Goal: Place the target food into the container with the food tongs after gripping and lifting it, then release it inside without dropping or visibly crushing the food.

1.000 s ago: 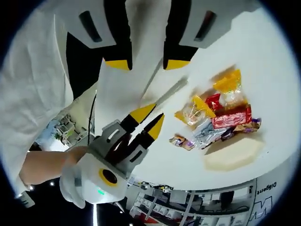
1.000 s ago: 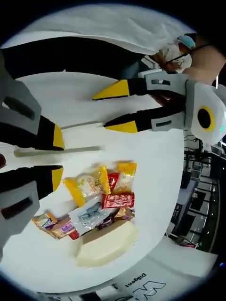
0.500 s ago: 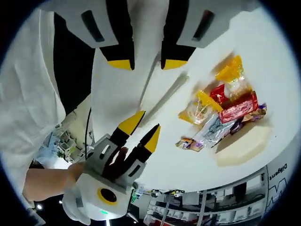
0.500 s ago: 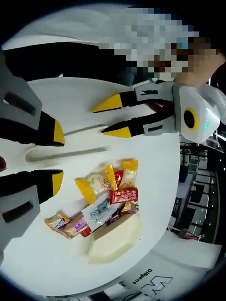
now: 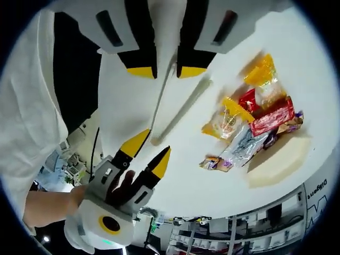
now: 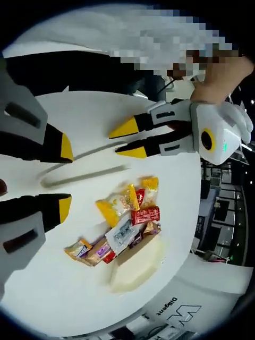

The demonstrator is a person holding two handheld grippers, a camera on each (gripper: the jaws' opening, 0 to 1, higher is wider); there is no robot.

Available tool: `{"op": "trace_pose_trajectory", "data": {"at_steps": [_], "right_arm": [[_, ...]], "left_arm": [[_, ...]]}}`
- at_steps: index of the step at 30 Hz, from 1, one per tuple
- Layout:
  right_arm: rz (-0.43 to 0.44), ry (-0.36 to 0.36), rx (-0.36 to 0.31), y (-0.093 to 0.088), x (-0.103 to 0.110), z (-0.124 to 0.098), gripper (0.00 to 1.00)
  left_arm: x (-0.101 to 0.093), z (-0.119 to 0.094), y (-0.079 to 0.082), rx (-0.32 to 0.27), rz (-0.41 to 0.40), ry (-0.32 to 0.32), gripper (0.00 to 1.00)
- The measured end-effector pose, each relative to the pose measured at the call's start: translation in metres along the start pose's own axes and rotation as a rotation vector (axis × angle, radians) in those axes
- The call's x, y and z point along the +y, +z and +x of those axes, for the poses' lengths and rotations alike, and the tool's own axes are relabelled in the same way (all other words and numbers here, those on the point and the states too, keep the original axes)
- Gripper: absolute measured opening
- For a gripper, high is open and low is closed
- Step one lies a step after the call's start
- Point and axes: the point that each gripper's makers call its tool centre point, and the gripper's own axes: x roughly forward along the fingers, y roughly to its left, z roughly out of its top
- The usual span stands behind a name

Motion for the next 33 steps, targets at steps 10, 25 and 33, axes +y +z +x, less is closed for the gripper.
{"op": "trace_pose_trajectory", "data": {"at_steps": [10,25,33], "right_arm": [[0.023,-0.022,0.0,-0.008,-0.002,-0.008,0.16],[0.034,-0.032,0.01,-0.014,0.0,-0.013,0.16],[0.049,-0.033,-0.002,-0.016,-0.002,-0.015,0.17]], "left_arm": [[0.001,0.002,0.001,0.003,0.017,-0.008,0.08],[0.0,0.002,0.0,0.016,0.056,-0.014,0.01],[-0.004,0.003,0.003,0.002,0.127,-0.033,0.0]]}}
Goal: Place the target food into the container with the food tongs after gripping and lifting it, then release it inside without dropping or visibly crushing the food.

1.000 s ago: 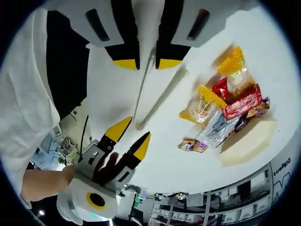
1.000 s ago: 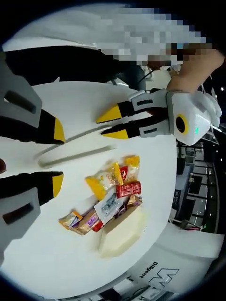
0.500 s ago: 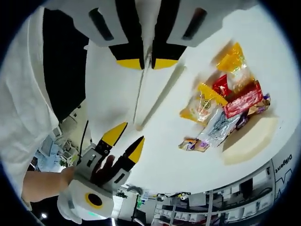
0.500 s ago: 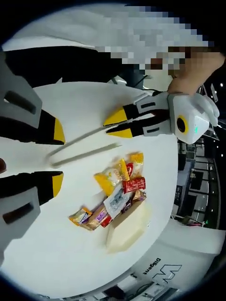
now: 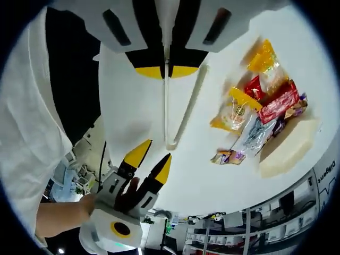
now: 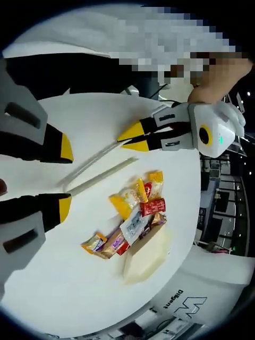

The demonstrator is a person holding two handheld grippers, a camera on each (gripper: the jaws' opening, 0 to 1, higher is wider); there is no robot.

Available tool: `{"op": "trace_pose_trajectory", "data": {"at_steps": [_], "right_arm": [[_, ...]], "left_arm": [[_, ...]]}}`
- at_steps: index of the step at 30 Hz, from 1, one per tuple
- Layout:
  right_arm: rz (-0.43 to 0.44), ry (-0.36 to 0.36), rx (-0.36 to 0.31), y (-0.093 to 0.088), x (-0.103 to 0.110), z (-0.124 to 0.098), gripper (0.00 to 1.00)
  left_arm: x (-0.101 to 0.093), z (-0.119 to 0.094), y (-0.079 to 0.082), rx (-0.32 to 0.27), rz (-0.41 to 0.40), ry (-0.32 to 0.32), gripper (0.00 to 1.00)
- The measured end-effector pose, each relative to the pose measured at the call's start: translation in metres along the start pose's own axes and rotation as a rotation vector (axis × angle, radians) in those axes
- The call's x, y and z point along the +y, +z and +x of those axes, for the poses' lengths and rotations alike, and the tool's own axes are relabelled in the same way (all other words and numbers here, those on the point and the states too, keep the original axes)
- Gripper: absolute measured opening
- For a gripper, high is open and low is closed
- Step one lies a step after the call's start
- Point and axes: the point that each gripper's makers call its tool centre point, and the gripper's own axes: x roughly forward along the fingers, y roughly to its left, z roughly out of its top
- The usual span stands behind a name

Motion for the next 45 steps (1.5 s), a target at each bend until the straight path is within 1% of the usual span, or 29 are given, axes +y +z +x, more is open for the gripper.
{"op": "trace_pose_trajectory", "data": {"at_steps": [3,5,9,11,15,18,19,22,24,28,29,30,34,35,36,38,39,40,41,42,43,45], "right_arm": [[0.014,-0.001,-0.011,0.001,-0.002,0.0,0.19],[0.047,0.004,-0.034,0.004,-0.004,-0.001,0.2],[0.083,0.006,-0.056,0.007,-0.008,-0.002,0.22],[0.1,0.01,-0.07,0.007,-0.011,-0.002,0.23],[0.144,0.02,-0.092,0.008,-0.017,-0.003,0.25],[0.175,0.032,-0.12,0.012,-0.02,-0.004,0.26],[0.187,0.036,-0.134,0.014,-0.021,-0.005,0.27],[0.227,0.05,-0.171,0.019,-0.025,-0.007,0.29],[0.239,0.062,-0.188,0.023,-0.026,-0.007,0.3],[0.285,0.12,-0.248,0.035,-0.021,-0.01,0.33],[0.312,0.148,-0.279,0.041,-0.018,-0.012,0.33],[0.322,0.163,-0.295,0.044,-0.016,-0.013,0.34],[0.383,0.211,-0.363,0.058,-0.014,-0.017,0.35],[0.398,0.22,-0.374,0.06,-0.014,-0.018,0.35],[0.423,0.232,-0.397,0.065,-0.014,-0.02,0.35],[0.44,0.254,-0.413,0.068,-0.012,-0.021,0.34],[0.449,0.275,-0.446,0.074,-0.012,-0.024,0.33],[0.477,0.3,-0.473,0.08,-0.009,-0.028,0.33],[0.497,0.311,-0.502,0.086,-0.01,-0.031,0.35],[0.499,0.321,-0.508,0.088,-0.01,-0.032,0.36],[0.509,0.341,-0.536,0.094,-0.009,-0.035,0.36],[0.527,0.346,-0.56,0.099,-0.011,-0.039,0.36]], "left_arm": [[0.0,-0.003,0.002,-0.019,0.009,-0.004,0.0],[0.0,-0.004,0.001,-0.017,0.014,-0.007,0.0],[0.002,-0.006,-0.001,-0.022,0.019,0.006,0.0],[0.005,-0.009,0.0,-0.037,0.008,0.015,0.0],[0.009,-0.016,0.003,-0.075,-0.026,0.025,0.0],[0.011,-0.021,0.007,-0.109,-0.039,0.033,0.0],[0.011,-0.025,0.01,-0.13,-0.048,0.032,0.0],[0.013,-0.031,0.015,-0.161,-0.063,0.04,0.0],[0.012,-0.036,0.021,-0.192,-0.073,0.042,0.0],[0.009,-0.047,0.03,-0.255,-0.092,0.039,0.0],[0.009,-0.049,0.032,-0.265,-0.095,0.039,0.0],[0.009,-0.051,0.033,-0.276,-0.1,0.039,0.0],[0.004,-0.058,0.043,-0.333,-0.115,0.025,0.0],[0.002,-0.061,0.049,-0.36,-0.123,0.014,0.0],[0.001,-0.062,0.052,-0.376,-0.127,0.007,0.0],[-0.001,-0.065,0.057,-0.391,-0.131,-0.001,0.0],[-0.003,-0.067,0.061,-0.406,-0.134,-0.009,0.0],[-0.005,-0.068,0.064,-0.42,-0.139,-0.019,0.0],[-0.006,-0.069,0.067,-0.432,-0.141,-0.029,0.0],[-0.007,-0.07,0.07,-0.442,-0.143,-0.037,0.0],[-0.009,-0.072,0.074,-0.46,-0.151,-0.053,0.0],[-0.012,-0.074,0.08,-0.481,-0.157,-0.07,0.0]]}}
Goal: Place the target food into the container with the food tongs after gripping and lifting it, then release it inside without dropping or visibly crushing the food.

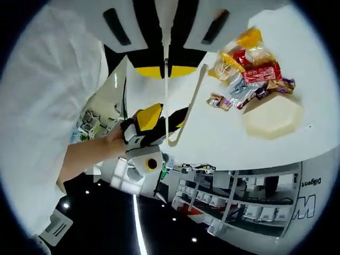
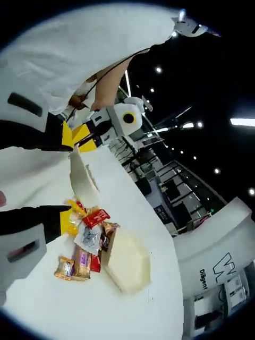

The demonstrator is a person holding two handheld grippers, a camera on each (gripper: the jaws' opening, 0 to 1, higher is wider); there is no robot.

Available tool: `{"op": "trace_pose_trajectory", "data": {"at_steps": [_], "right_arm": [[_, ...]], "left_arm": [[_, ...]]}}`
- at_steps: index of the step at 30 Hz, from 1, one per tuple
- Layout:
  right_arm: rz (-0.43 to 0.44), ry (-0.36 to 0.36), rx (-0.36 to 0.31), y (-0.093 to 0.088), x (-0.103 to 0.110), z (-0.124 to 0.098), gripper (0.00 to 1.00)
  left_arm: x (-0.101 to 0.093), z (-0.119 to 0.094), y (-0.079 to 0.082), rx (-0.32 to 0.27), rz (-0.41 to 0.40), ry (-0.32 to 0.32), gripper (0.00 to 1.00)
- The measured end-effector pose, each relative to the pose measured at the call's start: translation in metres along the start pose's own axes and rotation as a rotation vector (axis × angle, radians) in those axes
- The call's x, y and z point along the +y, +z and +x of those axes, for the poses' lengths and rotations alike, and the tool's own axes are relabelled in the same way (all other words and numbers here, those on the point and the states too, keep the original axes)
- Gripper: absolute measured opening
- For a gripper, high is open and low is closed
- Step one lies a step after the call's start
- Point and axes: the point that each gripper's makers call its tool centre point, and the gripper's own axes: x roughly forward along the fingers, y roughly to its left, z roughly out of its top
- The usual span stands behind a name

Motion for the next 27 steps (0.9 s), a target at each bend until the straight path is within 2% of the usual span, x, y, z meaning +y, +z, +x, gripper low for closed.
{"op": "trace_pose_trajectory", "data": {"at_steps": [1,3,5,9,14,20,27], "right_arm": [[0.03,0.028,-0.04,0.008,0.006,0.001,0.36],[0.042,0.048,-0.067,0.014,0.008,0.001,0.37],[0.041,0.056,-0.067,0.017,0.01,0.001,0.39],[0.062,0.111,-0.111,0.03,0.022,0.003,0.39],[0.068,0.159,-0.117,0.034,0.034,0.007,0.4],[0.066,0.208,-0.126,0.041,0.048,0.01,0.39],[0.063,0.243,-0.138,0.046,0.054,0.009,0.37]], "left_arm": [[-0.001,0.0,0.003,-0.01,-0.006,-0.003,0.0],[-0.002,0.001,0.005,-0.013,-0.005,-0.012,0.0],[-0.006,0.002,0.007,-0.015,-0.004,-0.029,0.0],[-0.011,0.004,0.012,-0.026,-0.009,-0.052,0.0],[-0.018,0.007,0.026,-0.064,-0.021,-0.086,0.0],[-0.028,0.012,0.034,-0.066,-0.006,-0.136,0.0],[-0.036,0.015,0.043,-0.069,0.006,-0.175,0.0]]}}
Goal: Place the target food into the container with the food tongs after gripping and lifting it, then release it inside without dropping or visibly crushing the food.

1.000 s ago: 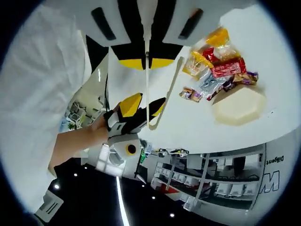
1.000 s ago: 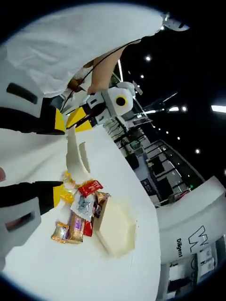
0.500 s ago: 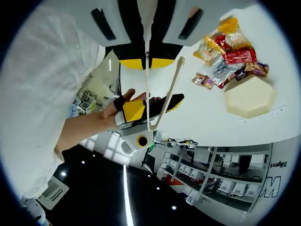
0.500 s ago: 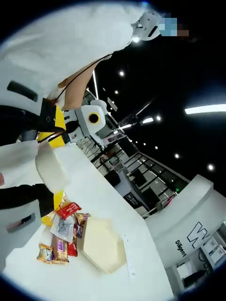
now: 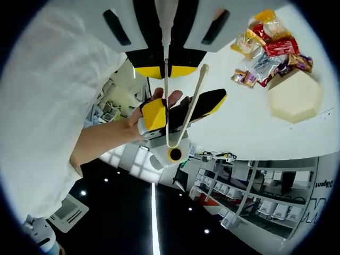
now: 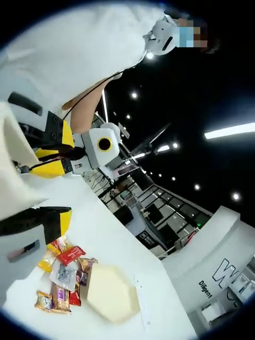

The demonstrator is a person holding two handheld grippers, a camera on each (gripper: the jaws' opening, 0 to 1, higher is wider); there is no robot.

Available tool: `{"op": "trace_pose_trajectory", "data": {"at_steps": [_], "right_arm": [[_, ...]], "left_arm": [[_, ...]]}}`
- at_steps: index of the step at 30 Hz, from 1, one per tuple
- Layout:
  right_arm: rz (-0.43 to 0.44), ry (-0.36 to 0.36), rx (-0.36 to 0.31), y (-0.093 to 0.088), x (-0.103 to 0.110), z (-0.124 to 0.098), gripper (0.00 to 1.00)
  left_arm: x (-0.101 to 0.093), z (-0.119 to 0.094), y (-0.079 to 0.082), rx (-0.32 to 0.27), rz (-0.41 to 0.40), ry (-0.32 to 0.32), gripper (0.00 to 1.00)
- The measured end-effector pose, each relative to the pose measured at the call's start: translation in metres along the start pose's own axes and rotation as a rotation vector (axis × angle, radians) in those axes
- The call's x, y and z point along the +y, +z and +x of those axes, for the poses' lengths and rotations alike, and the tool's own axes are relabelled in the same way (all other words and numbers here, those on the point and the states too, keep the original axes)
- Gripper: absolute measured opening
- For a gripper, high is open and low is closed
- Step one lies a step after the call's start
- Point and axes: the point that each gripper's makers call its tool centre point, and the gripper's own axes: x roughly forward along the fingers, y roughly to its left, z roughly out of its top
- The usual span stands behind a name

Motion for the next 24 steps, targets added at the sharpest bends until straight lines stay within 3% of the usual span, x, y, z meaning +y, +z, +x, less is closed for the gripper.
{"op": "trace_pose_trajectory", "data": {"at_steps": [24], "right_arm": [[-0.033,0.036,0.006,-0.002,0.011,-0.001,0.29]], "left_arm": [[-0.01,0.0,0.002,0.029,0.004,-0.066,0.0]]}}
